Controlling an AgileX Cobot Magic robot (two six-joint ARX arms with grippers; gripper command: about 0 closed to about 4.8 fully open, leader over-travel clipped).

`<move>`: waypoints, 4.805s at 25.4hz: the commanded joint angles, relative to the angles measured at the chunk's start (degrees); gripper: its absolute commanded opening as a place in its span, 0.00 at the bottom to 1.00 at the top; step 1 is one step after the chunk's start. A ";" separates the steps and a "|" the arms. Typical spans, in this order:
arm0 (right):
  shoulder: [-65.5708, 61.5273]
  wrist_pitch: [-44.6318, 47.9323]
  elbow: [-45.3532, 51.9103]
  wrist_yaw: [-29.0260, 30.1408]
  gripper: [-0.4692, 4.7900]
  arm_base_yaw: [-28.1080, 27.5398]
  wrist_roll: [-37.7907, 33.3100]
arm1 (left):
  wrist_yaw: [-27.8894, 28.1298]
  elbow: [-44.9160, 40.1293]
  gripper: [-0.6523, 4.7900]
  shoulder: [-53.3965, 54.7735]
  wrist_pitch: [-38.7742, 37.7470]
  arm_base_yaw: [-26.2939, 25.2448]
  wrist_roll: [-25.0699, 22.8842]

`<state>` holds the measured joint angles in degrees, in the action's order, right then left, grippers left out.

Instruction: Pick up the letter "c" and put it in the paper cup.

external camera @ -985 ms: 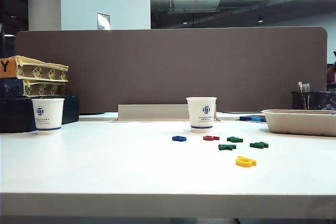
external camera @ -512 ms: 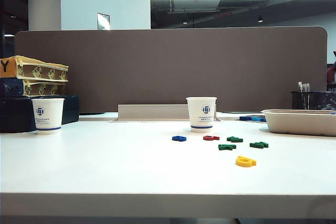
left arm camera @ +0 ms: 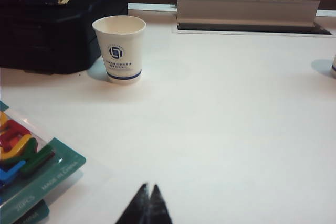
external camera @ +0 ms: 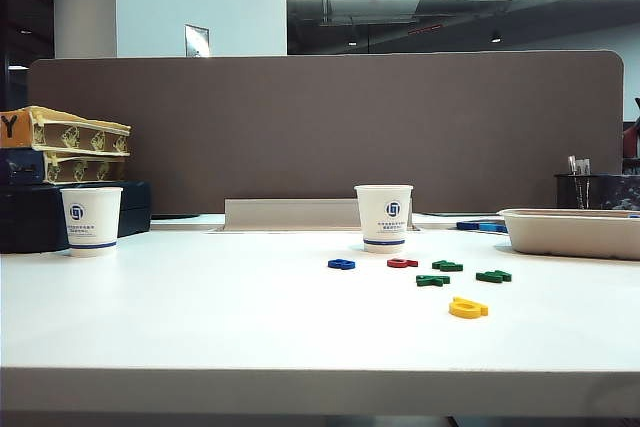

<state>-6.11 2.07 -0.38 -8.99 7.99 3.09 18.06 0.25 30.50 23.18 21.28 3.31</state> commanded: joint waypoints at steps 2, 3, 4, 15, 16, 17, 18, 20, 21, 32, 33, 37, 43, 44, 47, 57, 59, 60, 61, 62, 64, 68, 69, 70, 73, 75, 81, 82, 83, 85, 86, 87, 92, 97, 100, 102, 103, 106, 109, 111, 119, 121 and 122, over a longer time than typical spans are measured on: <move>0.02 0.76 -0.15 -0.09 0.08 0.02 0.13 | 0.13 0.17 0.11 -2.75 -0.31 -0.02 0.17; 0.02 0.76 -0.15 -0.09 0.08 0.02 0.13 | 0.13 0.17 0.11 -3.54 -0.87 -0.02 0.20; 0.02 0.76 -0.15 -0.09 0.08 0.02 0.13 | 0.11 0.17 0.11 -4.17 -1.42 -0.02 0.20; 0.02 0.76 -0.15 -0.09 0.08 0.02 0.13 | -0.07 0.17 0.11 -14.69 -13.40 -0.09 0.20; 0.02 0.76 -0.15 -0.09 0.08 0.02 0.13 | -0.07 0.17 0.11 -15.50 -14.23 -0.09 0.20; 0.02 0.76 -0.15 -0.09 0.08 0.02 0.13 | -0.07 0.17 0.11 -16.52 -15.39 -0.09 0.20; 0.02 0.76 -0.15 -0.09 0.08 0.02 0.13 | -0.09 0.17 0.11 -17.31 -16.24 -0.09 0.20; 0.02 0.76 -0.15 -0.09 0.08 0.02 0.13 | -0.09 0.17 0.11 -18.95 -18.14 -0.09 0.20; 0.02 0.76 -0.15 -0.09 0.08 0.02 0.13 | -0.09 0.17 0.11 -19.74 -19.04 -0.09 0.22; 0.02 0.76 -0.15 -0.09 0.08 0.02 0.13 | -0.07 0.17 0.11 -29.83 -29.44 -0.13 0.31; 0.02 0.76 -0.15 -0.09 0.08 0.02 0.13 | -0.07 0.17 0.11 -30.25 -29.94 -0.15 0.31; 0.02 0.74 -0.15 -0.09 0.08 0.02 0.13 | -0.13 0.17 0.11 -30.36 -31.41 -0.48 0.42; 0.02 0.76 -0.15 -0.09 0.08 0.02 0.13 | -0.63 0.17 0.11 -30.36 -31.34 -4.55 4.81; 0.02 0.76 -0.15 -0.09 0.08 0.02 0.13 | -1.14 0.17 0.11 -30.36 -31.32 -5.31 5.27; 0.02 0.76 -0.15 -0.09 0.08 0.02 0.13 | -5.22 0.17 0.11 -30.36 -31.32 -9.07 5.42; 0.02 0.76 -0.15 -0.09 0.08 0.02 0.13 | -7.72 0.17 0.11 -30.36 -28.24 -12.31 2.05; 0.02 0.76 -0.15 -0.09 0.08 0.02 0.13 | -7.74 0.17 0.11 -30.36 -26.36 -12.31 1.20; 0.02 0.76 -0.15 -0.09 0.08 0.02 0.13 | -7.74 0.17 0.11 -30.36 -25.05 -12.31 1.20; 0.02 0.76 -0.15 -0.09 0.08 0.02 0.13 | -7.80 0.17 0.11 -30.36 -23.74 -12.31 1.20; 0.02 0.76 -0.15 -0.09 0.08 0.02 0.13 | -8.02 0.17 0.11 -30.36 -22.05 -12.31 1.20; 0.02 0.76 -0.15 -0.09 0.08 0.02 0.13 | -10.62 0.17 0.11 -30.36 -20.15 -12.31 1.20; 0.02 0.76 -0.15 -0.09 0.08 0.00 0.13 | -15.76 0.17 0.11 -30.36 -20.26 -12.31 1.20; 0.02 0.76 -0.15 -0.09 0.08 0.00 0.13 | -15.72 0.17 0.11 -30.36 -20.11 -12.33 1.20; 0.02 0.76 -0.15 -0.09 0.08 0.00 0.13 | -15.72 0.17 0.11 -30.36 -19.65 -12.72 1.20; 0.02 0.76 -0.15 -0.09 0.08 0.02 0.13 | -15.85 0.17 0.11 -30.36 -19.10 -15.45 1.68; 0.02 0.76 -0.15 -0.09 0.08 0.00 0.13 | -15.96 0.17 0.11 -30.36 -19.10 -17.05 1.66; 0.02 0.76 -0.15 -0.09 0.08 0.02 0.13 | -15.87 0.20 0.11 -30.36 -17.25 -17.27 -0.31; 0.02 0.76 -0.15 -0.09 0.08 0.02 0.13 | -15.65 0.20 0.11 -30.36 -17.42 -17.29 -0.70; 0.02 0.76 -0.15 -0.09 0.08 0.02 0.13 | -15.26 0.20 0.11 -30.36 -17.59 -17.29 -1.97; 0.02 0.76 -0.15 -0.09 0.08 0.02 0.13 | -13.94 0.20 0.11 -30.36 -17.99 -17.31 -2.93; 0.02 0.76 -0.15 -0.09 0.08 0.02 0.13 | -14.01 0.20 0.11 -30.36 -17.81 -17.31 -3.17; 0.02 0.76 -0.15 -0.09 0.08 0.02 0.13 | -14.05 0.20 0.11 -30.36 -17.49 -17.31 -3.54; 0.02 0.76 -0.15 -0.09 0.08 0.02 0.13 | -14.45 0.20 0.15 -30.36 -17.29 -17.27 -4.83; 0.02 0.76 -0.15 -0.09 0.08 0.04 0.13 | -14.40 0.24 0.16 -30.36 -17.57 -17.27 -4.83; 0.02 0.76 -0.15 -0.09 0.08 0.04 0.13 | -14.43 0.24 0.16 -30.36 -17.97 -17.27 -4.83; 0.02 0.76 -0.15 -0.09 0.08 0.04 0.13 | -14.43 0.24 0.16 -30.36 -17.99 -17.27 -4.81; 0.02 0.76 -0.15 -0.09 0.08 0.04 0.13 | -14.43 0.24 0.16 -30.36 -18.01 -17.27 -4.81; 0.02 0.76 -0.15 -0.09 0.08 0.04 0.13 | -14.43 0.24 0.16 -30.36 -18.01 -17.27 -4.81; 0.02 0.76 -0.15 -0.09 0.08 0.02 0.13 | -14.43 0.24 0.16 -30.36 -18.01 -17.27 -4.81; 0.02 0.76 -0.15 -0.09 0.08 0.02 0.13 | -14.43 0.24 0.16 -30.36 -18.01 -17.27 -4.81; 4.48 0.28 -0.13 0.13 0.08 -0.76 0.13 | -14.43 0.17 0.16 -30.36 -18.23 -17.29 -4.81; 6.47 0.55 -0.13 0.09 0.08 -2.23 0.13 | -14.43 0.17 0.16 -30.36 -18.23 -17.29 -4.81; 6.29 0.87 -0.15 0.00 0.08 -2.89 0.13 | -14.43 0.17 0.16 -30.36 -18.21 -17.29 -4.81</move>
<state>0.03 1.80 -0.38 -8.95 5.74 3.09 3.81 0.23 0.14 4.47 4.10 -1.48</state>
